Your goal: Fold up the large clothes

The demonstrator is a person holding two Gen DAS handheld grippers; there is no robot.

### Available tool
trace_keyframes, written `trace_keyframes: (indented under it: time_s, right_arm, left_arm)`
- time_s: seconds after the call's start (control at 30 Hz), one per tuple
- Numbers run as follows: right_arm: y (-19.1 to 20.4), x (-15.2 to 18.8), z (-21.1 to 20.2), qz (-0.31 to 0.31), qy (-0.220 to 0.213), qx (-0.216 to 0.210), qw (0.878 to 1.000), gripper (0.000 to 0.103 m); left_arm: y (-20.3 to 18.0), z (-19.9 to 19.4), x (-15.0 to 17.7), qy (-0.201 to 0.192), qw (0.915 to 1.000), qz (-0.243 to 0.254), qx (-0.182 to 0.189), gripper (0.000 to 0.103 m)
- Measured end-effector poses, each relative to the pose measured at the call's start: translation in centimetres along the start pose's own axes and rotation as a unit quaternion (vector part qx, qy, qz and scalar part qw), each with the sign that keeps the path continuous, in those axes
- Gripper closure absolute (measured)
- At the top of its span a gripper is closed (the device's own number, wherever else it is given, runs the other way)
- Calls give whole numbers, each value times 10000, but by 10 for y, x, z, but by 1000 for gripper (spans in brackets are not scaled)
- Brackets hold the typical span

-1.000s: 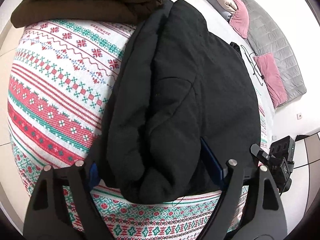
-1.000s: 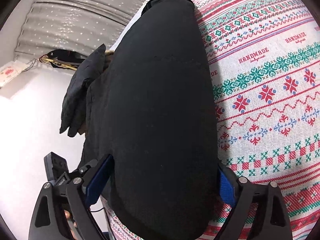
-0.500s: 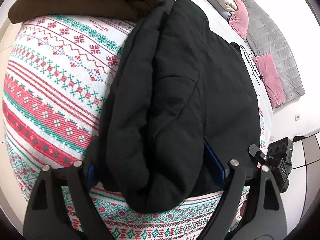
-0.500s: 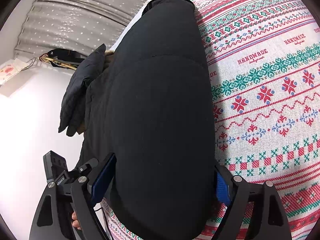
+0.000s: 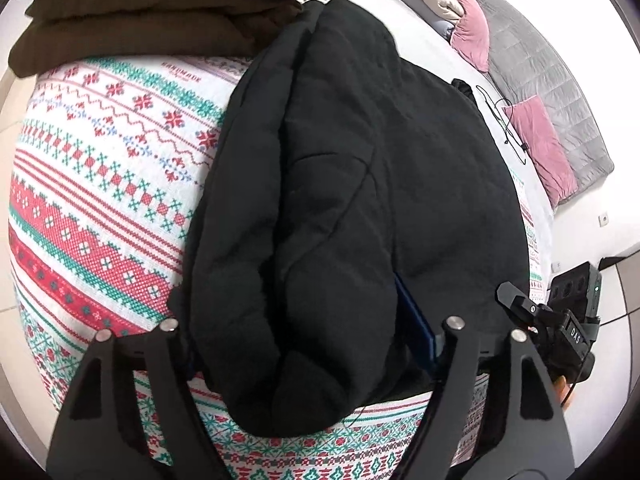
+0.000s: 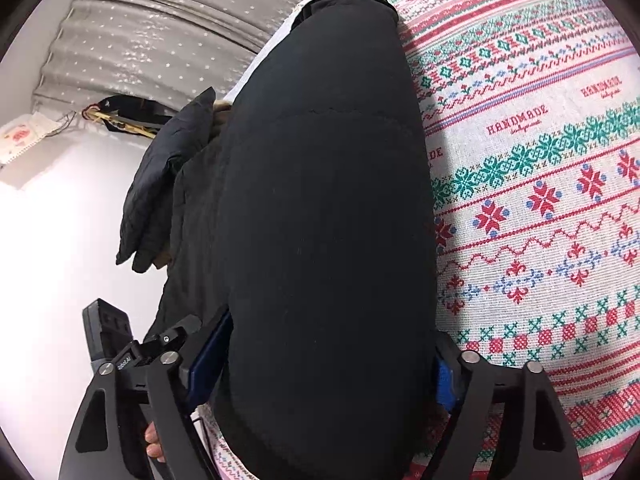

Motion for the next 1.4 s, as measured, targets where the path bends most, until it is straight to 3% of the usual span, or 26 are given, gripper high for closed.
trace_keyframes:
  time_s: [0.17,0.7,1.1,1.4]
  right_arm:
    - [12,-1,-5,-234,-156,198,9994,36]
    - [34,-4,-18,-872,-572,615,9926,47]
    - [45,-13,-40,-1291,-969,779,9838,49]
    - [53,-18,-63,-1490,-1245,818,9776,50]
  left_arm:
    - [-3,-3,-5,-120,9999,82,-80,36]
    - [-28,-12,-14,-653,9930,556,-808,54]
    - [-52,-18,-16,-1024,9882,795,-812,60]
    - [-75,-38,-23,-1402,9839,994,-499,65]
Point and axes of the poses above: each gripper's, at about its wrist camera, not at the fingertips, and z roughly the way its jaws point, y to its left, x to its underside, the point moved 8 cm from there along z, roughly the way its jaws point, and after that the axes turned 4 degrees about y, right-handed, at the moved point
